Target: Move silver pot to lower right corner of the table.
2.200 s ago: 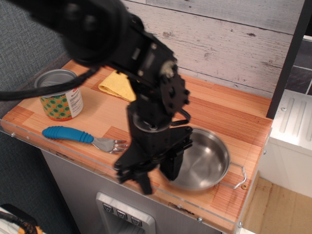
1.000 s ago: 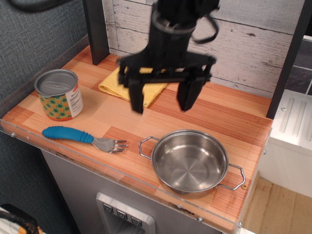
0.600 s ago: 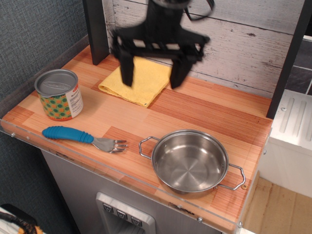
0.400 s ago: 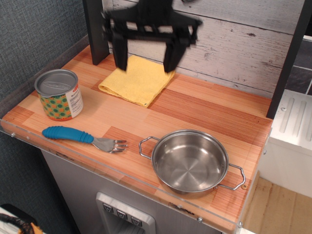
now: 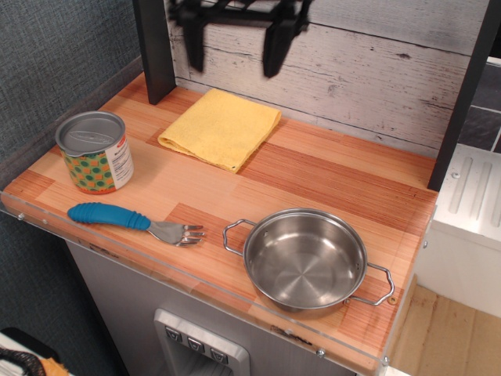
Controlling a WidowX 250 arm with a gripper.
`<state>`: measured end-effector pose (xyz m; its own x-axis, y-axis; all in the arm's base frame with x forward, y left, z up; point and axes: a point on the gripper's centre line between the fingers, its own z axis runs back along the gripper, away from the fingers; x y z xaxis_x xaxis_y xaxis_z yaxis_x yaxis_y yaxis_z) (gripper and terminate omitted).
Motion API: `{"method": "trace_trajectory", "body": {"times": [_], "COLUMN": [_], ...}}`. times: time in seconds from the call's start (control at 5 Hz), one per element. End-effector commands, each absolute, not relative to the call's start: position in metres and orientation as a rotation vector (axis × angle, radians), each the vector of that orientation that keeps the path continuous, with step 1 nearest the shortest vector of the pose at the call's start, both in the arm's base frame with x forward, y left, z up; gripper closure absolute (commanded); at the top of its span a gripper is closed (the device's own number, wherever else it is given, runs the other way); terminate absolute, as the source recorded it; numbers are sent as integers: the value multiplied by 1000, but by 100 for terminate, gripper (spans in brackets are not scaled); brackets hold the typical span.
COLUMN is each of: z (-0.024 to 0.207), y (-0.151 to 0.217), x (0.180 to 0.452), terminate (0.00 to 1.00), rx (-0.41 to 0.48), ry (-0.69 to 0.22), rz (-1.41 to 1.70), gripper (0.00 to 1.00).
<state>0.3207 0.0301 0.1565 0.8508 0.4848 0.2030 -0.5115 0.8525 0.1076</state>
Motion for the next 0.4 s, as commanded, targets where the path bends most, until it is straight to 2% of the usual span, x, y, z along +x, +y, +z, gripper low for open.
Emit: {"method": "trace_trajectory", "body": {"times": [0.0, 0.2], "z": [156, 146], "y": [26, 16], "x": [379, 406], "terminate": [0, 100], "rx": [130, 122], "ry": [-283, -310], "rz": [501, 484], "gripper": [0, 0]}}
